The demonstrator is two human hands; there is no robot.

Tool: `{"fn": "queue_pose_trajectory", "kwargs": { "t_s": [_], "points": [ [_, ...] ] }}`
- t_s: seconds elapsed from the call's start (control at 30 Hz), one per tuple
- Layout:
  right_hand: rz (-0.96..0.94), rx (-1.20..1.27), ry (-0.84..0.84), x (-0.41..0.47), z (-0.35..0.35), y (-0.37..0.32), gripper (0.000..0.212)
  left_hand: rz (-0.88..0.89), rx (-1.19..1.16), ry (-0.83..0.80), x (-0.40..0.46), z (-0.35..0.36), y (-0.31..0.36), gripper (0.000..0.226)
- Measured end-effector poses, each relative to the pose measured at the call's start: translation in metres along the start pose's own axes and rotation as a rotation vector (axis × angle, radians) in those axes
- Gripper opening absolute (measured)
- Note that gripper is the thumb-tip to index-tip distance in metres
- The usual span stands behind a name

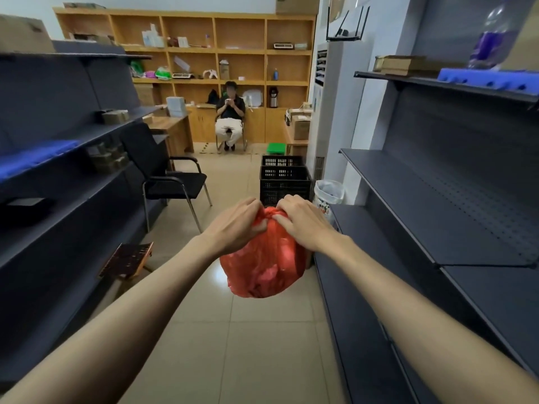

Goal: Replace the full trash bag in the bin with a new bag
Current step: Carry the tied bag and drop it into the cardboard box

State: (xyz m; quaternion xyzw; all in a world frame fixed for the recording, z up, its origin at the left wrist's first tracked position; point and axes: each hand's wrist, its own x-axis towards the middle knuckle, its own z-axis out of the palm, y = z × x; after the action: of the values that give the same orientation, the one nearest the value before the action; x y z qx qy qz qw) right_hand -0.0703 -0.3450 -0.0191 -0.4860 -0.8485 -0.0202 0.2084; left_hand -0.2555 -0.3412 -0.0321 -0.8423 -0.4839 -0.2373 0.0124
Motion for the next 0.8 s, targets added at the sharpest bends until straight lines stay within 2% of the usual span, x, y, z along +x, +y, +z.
{"fn": "queue_pose_trajectory", "kwargs": {
  "t_s": [0.3,0.8],
  "points": [
    [0.058,-0.032,0.034,0.122,0.054,0.072,0.023,0.01,-0.001,-0.029,0.116,0.044,-0.089,0.027],
    [0.043,0.054,0.024,0.295,0.176,0.261,0.02,-0.021,0.005,-0.103,0.321,0.18,-0.203,0.022]
  ]
}}
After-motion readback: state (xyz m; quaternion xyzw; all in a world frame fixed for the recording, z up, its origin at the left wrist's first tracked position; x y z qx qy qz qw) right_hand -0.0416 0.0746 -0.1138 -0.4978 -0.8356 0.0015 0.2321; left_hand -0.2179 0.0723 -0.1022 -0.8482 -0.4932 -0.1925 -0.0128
